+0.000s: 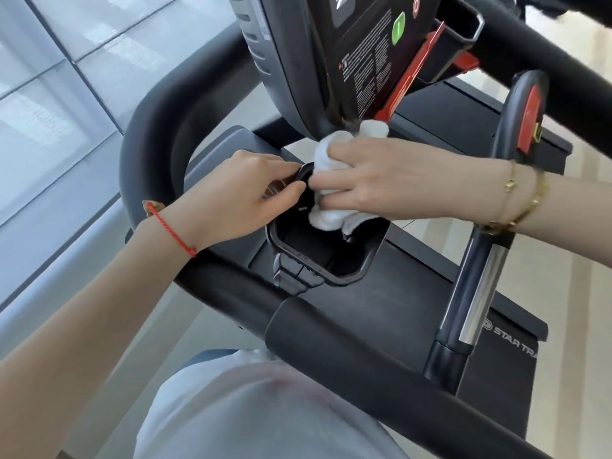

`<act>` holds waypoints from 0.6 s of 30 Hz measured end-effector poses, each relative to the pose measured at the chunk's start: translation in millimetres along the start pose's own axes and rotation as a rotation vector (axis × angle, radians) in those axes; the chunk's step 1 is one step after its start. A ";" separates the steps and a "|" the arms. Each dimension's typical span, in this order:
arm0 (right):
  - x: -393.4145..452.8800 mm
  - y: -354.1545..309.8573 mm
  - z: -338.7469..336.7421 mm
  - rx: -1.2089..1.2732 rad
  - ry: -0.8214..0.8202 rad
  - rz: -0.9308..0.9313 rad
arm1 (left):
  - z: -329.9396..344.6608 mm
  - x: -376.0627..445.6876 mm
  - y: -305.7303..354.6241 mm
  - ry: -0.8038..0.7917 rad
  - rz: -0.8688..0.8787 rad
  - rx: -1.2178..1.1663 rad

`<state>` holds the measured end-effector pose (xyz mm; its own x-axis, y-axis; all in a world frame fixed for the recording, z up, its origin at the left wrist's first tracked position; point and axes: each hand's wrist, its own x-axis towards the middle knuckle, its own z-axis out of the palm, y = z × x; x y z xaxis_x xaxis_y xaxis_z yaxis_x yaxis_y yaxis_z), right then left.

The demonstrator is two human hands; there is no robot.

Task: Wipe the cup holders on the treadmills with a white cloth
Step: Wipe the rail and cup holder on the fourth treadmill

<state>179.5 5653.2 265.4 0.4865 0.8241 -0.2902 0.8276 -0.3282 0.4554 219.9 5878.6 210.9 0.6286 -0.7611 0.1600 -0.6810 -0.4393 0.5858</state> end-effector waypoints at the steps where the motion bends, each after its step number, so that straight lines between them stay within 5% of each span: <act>1: 2.7 1.5 -0.2 -0.014 -0.001 0.009 | 0.2 0.2 -0.5 -0.004 0.004 0.002; 6: -12.2 -19.1 -0.4 0.030 -0.009 0.177 | -0.2 -0.6 -1.1 0.000 -0.019 -0.006; 13: -27.4 -41.0 -32.2 0.637 -0.235 0.585 | -2.8 1.2 2.4 -0.012 -0.066 -0.026; 18: -28.3 -54.9 -53.9 1.034 -0.135 0.909 | -4.5 2.2 5.6 -0.024 -0.041 -0.069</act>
<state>105.2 5672.8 294.0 0.9358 0.1075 -0.3358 0.0093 -0.9595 -0.2815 219.2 5876.7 218.1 0.6454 -0.7549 0.1163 -0.6271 -0.4368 0.6449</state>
